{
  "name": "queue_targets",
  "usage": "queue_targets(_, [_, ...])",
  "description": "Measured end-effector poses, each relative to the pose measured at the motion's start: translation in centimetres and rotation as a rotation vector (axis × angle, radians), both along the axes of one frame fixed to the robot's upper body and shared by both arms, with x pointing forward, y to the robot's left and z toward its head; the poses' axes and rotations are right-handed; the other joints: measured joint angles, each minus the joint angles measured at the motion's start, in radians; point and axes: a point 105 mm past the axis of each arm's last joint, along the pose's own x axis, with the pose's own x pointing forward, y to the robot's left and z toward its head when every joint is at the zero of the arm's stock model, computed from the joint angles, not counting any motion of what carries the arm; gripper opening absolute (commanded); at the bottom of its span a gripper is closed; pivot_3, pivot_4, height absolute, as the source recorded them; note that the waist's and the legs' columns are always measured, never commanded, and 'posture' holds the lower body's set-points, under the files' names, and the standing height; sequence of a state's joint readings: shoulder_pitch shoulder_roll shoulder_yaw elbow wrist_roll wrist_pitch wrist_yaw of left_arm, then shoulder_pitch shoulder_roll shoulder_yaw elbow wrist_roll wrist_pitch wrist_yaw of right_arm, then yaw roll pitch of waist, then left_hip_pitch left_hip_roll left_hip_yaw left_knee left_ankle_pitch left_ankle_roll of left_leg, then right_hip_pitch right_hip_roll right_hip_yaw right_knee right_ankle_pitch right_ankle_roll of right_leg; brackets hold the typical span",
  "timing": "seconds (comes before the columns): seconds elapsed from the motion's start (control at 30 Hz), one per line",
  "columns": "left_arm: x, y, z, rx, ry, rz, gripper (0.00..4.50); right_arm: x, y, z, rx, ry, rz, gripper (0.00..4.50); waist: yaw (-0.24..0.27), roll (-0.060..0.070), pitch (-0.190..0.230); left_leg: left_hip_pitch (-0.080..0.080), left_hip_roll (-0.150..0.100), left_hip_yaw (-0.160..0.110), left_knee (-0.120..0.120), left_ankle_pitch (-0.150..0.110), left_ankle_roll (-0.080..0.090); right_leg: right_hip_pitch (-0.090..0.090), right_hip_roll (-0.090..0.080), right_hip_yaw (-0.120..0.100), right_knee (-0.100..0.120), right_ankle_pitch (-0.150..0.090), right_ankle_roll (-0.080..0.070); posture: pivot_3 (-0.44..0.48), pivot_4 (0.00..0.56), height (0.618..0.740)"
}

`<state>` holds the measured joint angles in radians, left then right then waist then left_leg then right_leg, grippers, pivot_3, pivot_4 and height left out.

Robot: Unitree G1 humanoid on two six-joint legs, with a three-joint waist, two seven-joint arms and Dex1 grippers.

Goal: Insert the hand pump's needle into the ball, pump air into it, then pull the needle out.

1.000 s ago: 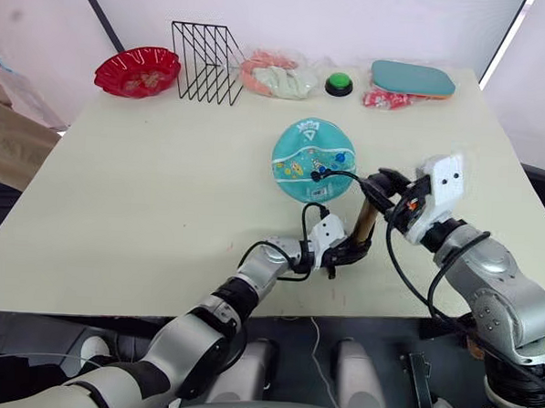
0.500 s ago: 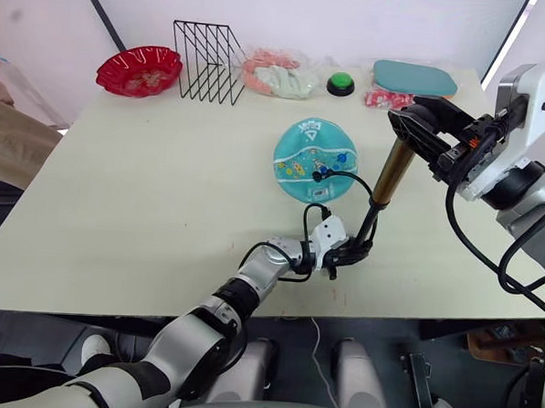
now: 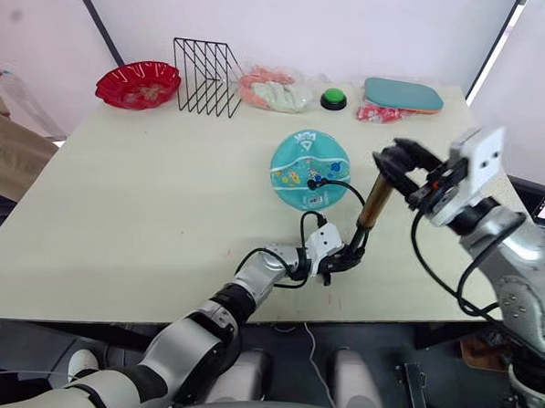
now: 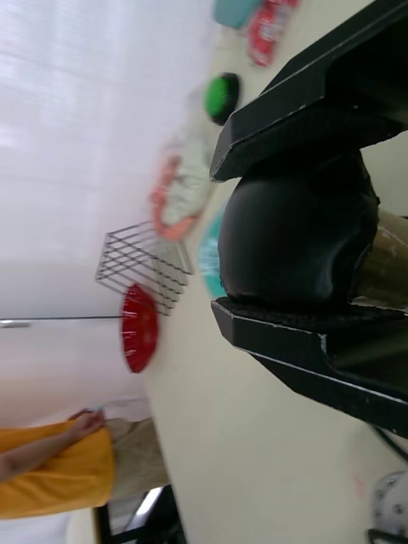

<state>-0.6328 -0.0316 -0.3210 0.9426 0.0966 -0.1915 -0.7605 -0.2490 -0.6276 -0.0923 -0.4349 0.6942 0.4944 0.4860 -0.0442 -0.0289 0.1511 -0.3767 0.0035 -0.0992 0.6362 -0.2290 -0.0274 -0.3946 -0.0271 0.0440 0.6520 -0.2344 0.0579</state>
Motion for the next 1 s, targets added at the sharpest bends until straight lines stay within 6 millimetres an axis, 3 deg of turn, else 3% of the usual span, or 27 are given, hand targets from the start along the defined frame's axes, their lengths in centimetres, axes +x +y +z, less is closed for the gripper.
queue_targets(0.3, [0.0,0.1,-0.1,-0.001,0.004,0.005,1.07,0.3,1.3,-5.8,-0.065,0.116,0.033,1.67,0.002,0.001,-0.003,0.001,0.001,-0.001,0.000,0.000,0.000,0.000,0.002,0.000,-0.001,0.000,0.000,0.000,0.150,0.740])
queue_targets(0.47, [0.0,0.1,-0.2,-0.002,0.003,0.008,1.07,0.2,1.4,-5.8,-0.062,0.088,0.040,1.67,0.001,0.003,-0.004,0.001,0.002,0.000,0.000,0.000,0.000,0.000,0.002,0.000,-0.001,0.000,0.000,0.000,0.150,0.740])
queue_targets(0.67, [-0.1,-0.1,0.0,-0.012,0.000,0.005,1.07,1.0,0.3,-3.6,-0.049,0.119,0.045,1.67,0.003,0.008,0.002,-0.003,0.001,0.000,0.000,0.000,0.000,-0.002,0.001,0.001,-0.004,0.001,0.000,0.000,0.150,0.740])
queue_targets(0.87, [-0.2,-0.2,0.3,-0.027,-0.007,-0.007,1.07,0.9,-0.9,5.1,-0.001,0.011,0.083,1.67,0.007,0.012,0.007,-0.008,0.000,-0.001,-0.002,0.000,0.000,-0.008,0.001,0.001,-0.005,0.004,0.004,0.000,0.150,0.740])
queue_targets(1.0, [-0.1,-0.2,0.3,-0.026,-0.011,-0.010,1.07,-0.2,-1.5,7.9,0.010,-0.034,0.106,1.67,0.007,0.012,0.007,-0.009,0.000,0.001,-0.002,-0.001,0.001,-0.009,0.001,0.002,-0.007,0.004,0.004,0.000,0.150,0.740])
